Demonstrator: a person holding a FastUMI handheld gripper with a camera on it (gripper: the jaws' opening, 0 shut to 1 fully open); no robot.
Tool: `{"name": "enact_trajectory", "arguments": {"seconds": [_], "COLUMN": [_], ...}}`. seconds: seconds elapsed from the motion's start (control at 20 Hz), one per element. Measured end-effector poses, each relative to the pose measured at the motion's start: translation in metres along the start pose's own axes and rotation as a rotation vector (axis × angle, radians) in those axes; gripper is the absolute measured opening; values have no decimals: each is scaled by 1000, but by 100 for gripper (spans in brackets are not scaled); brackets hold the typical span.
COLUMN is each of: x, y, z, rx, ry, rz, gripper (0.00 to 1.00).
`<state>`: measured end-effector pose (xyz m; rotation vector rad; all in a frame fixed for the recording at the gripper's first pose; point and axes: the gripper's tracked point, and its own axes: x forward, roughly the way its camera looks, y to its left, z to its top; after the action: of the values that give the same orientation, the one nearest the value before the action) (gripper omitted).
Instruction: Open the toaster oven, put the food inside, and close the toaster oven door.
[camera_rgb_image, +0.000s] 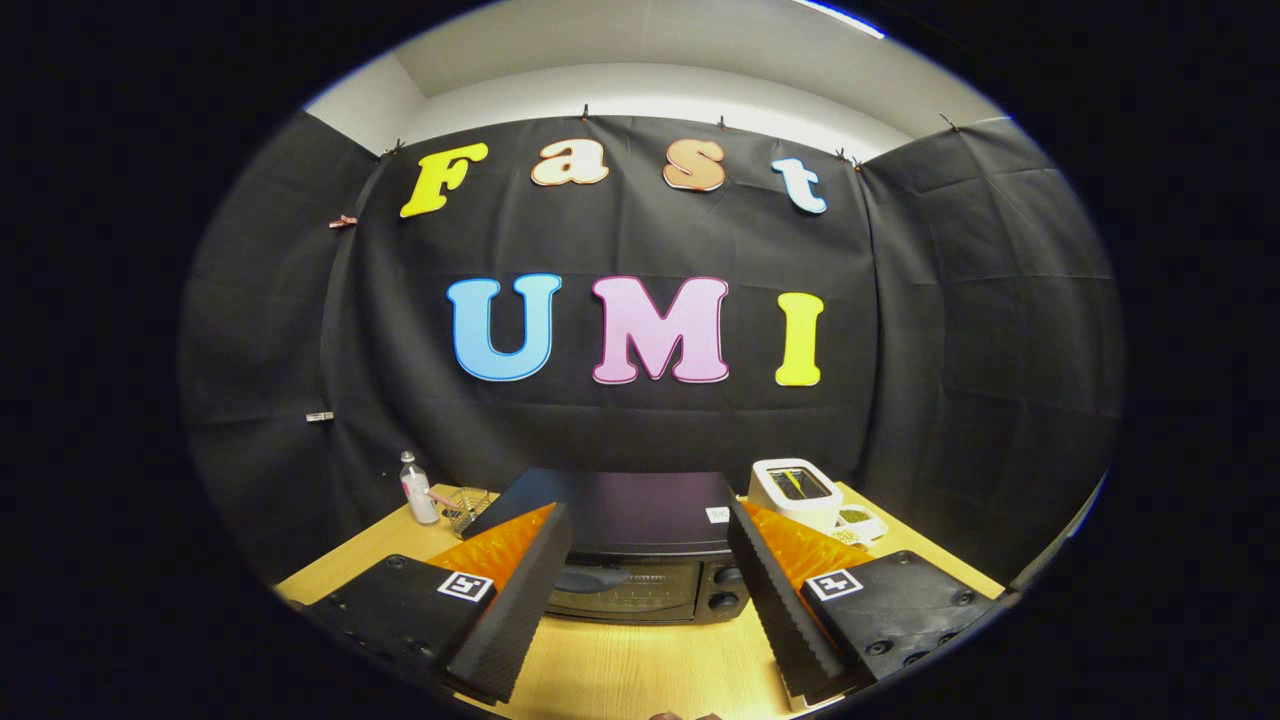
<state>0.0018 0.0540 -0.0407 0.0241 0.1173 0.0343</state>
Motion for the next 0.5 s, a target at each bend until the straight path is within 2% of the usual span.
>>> {"name": "enact_trajectory", "arguments": {"seconds": [0.3,0.5], "x": [31,62], "y": [22,32], "z": [-38,-67], "rx": [18,-13], "ry": [105,175], "rz": [12,7], "gripper": [97,98]}}
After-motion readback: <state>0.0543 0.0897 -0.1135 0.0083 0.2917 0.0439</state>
